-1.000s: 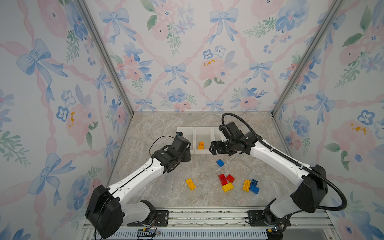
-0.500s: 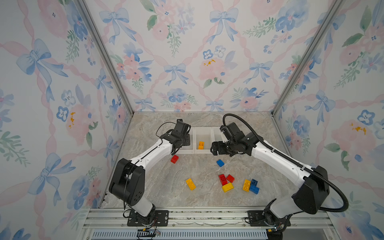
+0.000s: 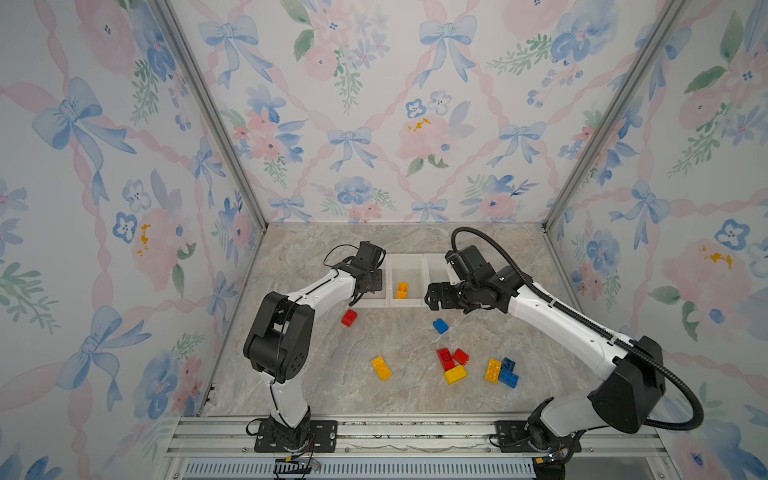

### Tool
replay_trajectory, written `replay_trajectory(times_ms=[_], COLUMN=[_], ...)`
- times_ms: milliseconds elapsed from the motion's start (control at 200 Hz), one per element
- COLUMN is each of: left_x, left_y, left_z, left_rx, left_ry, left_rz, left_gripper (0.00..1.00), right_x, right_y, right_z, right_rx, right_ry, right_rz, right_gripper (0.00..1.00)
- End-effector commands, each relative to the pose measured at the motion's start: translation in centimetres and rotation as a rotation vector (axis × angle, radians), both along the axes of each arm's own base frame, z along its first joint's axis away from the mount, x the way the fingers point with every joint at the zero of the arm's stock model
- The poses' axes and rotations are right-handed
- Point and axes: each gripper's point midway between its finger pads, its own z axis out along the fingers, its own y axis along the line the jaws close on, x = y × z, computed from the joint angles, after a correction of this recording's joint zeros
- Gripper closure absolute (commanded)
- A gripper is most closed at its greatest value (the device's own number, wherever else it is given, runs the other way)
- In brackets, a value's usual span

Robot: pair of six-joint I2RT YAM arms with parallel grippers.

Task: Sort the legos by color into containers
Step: 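Drop the red brick in the nearest-end bin while the right gripper moves off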

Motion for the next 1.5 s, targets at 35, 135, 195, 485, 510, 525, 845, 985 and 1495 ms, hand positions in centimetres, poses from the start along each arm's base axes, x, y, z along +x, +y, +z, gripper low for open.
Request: replay_trajectory(times_ms=[35, 135, 195, 485, 510, 525, 845, 985, 1495], left_x=[0.7, 0.8, 0.8, 0.5, 0.4, 0.3, -1.2, -2.1, -5.5], left_y=[-0.4, -0.4, -0.4, -0.7, -0.8, -0.9, -1.3, -1.2, -1.7], left_z=[0.0, 0.1, 0.4, 2.3, 2.4, 2.6, 5.9, 6.9, 8.7], left_rx=[0.000, -0.002, -0.007, -0.034, -0.037, -0.040, -0.099, -0.130, -0.242], left_ry=[-0.007, -0.010, -0.014, -0.049, -0.051, -0.055, -0.130, -0.151, -0.193], left_rz=[-0.015, -0.013, -0.013, -0.020, -0.022, -0.025, -0.033, -0.031, -0.050], left_gripper=[0.68, 0.54, 0.50, 0.38, 0.37, 0.37, 0.27, 0.24, 0.14], right_x=[0.0, -0.2, -0.2, -1.1, -1.2, -1.3, -3.9, -5.5, -10.2], right_y=[-1.0, -1.4, -1.7, -3.3, -3.6, -3.7, -8.6, -11.4, -18.1], right_z=[0.3, 0.2, 0.1, -1.2, -1.5, -1.6, -5.4, -7.2, -10.9], right_rx=[-0.001, -0.007, -0.006, -0.017, -0.017, -0.019, -0.062, -0.078, -0.116], right_ry=[-0.005, 0.002, 0.006, 0.061, 0.072, 0.077, 0.199, 0.251, 0.365], right_rz=[-0.036, -0.045, -0.054, -0.127, -0.140, -0.147, -0.356, -0.471, -0.744], right_gripper=[0.03, 0.03, 0.03, 0.03, 0.02, 0.02, 0.03, 0.02, 0.06])
